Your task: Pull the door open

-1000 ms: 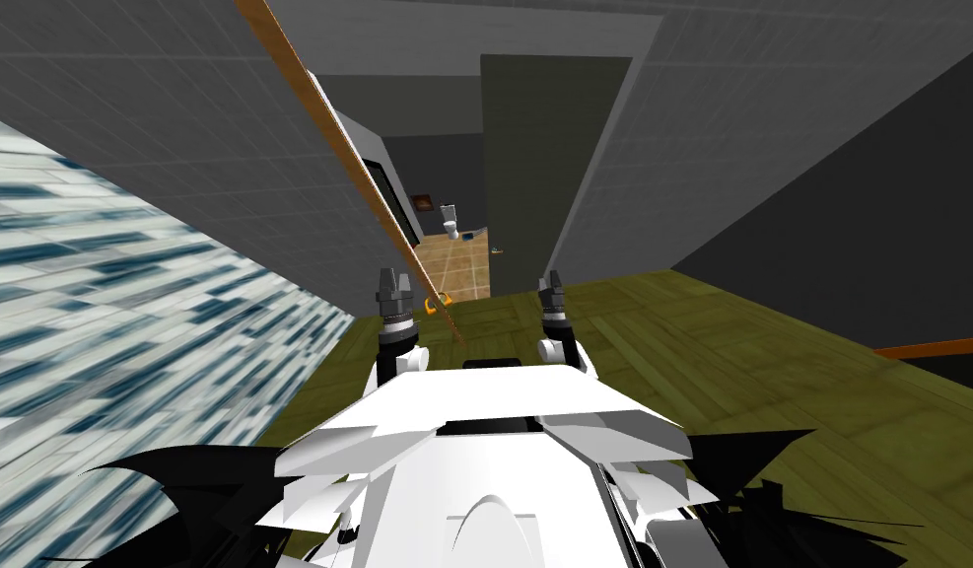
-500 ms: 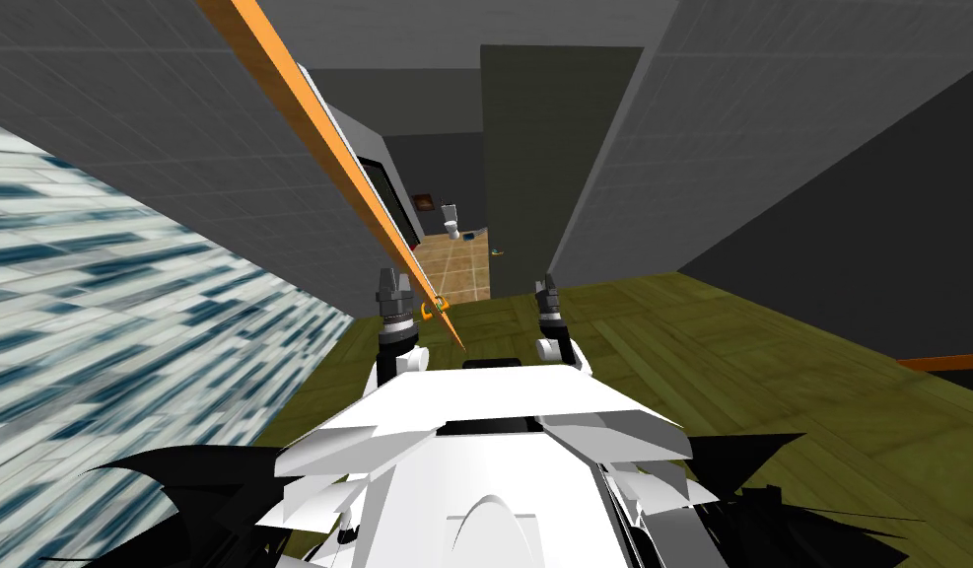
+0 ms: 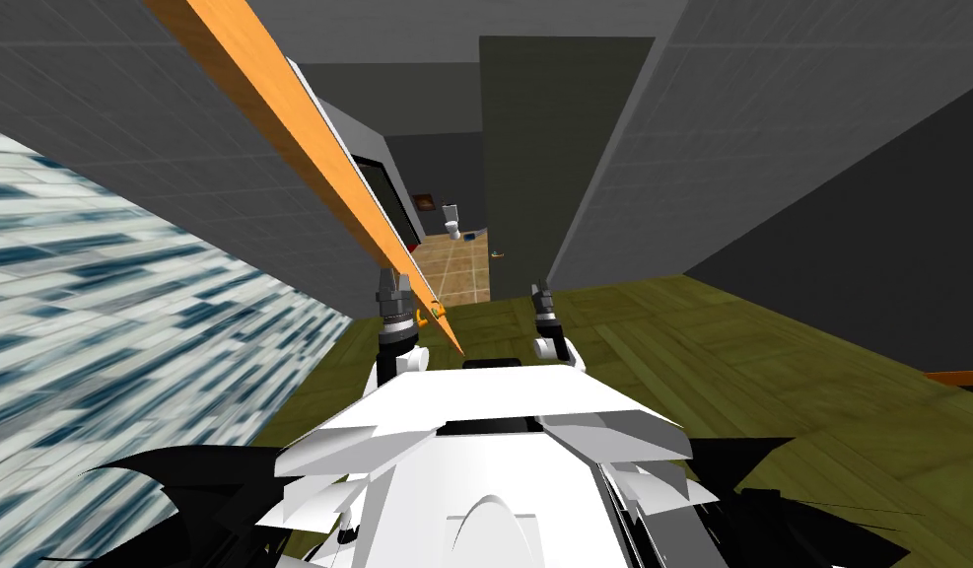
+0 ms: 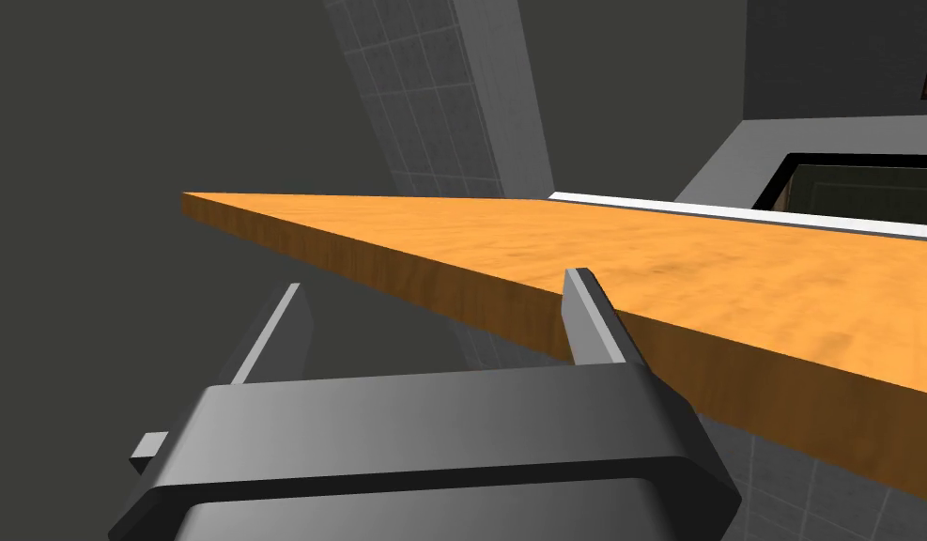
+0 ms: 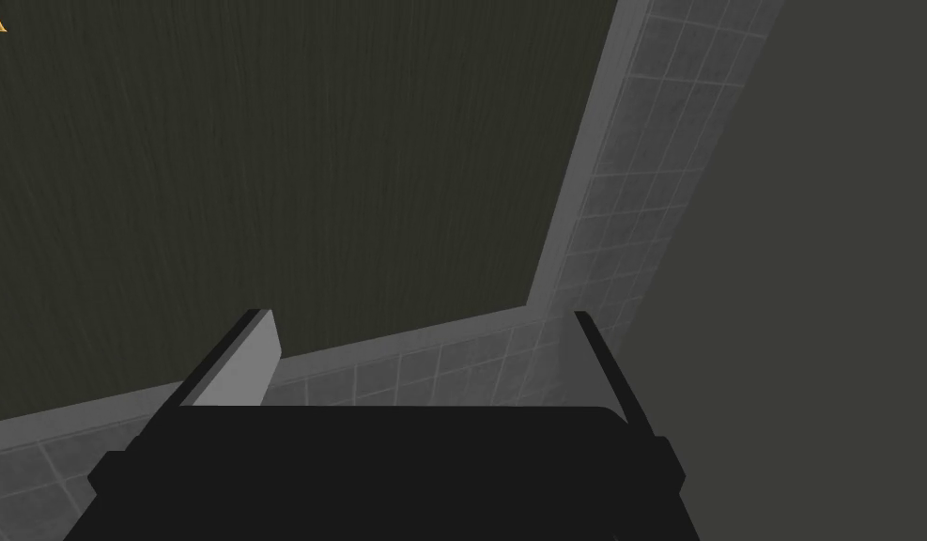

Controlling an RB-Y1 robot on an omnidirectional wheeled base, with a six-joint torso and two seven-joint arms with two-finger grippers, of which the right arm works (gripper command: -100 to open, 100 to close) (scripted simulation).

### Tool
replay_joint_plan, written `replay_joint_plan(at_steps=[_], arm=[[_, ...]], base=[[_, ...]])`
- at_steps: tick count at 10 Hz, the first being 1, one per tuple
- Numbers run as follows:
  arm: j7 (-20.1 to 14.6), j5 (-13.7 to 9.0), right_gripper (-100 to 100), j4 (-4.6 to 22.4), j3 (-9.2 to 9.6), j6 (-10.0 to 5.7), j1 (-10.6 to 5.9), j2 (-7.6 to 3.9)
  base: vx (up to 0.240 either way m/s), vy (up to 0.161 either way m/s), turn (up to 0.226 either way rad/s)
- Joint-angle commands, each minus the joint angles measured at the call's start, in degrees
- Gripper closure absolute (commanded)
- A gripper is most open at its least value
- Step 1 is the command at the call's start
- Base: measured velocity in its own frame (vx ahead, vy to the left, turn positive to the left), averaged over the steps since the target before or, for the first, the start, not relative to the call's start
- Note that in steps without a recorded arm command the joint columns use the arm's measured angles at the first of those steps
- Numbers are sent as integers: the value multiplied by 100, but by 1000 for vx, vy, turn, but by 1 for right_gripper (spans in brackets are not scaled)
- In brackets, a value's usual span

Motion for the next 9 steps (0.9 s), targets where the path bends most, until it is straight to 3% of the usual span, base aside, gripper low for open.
replay_joint_plan(at_steps=[1, 9], arm=[[-5, -1, -100, 196, 16, -48, -55, -17], [-8, 0, -100, 1261, 86, -225, -468, -32]], base=[[105, -28, 30], [92, -36, 23]])
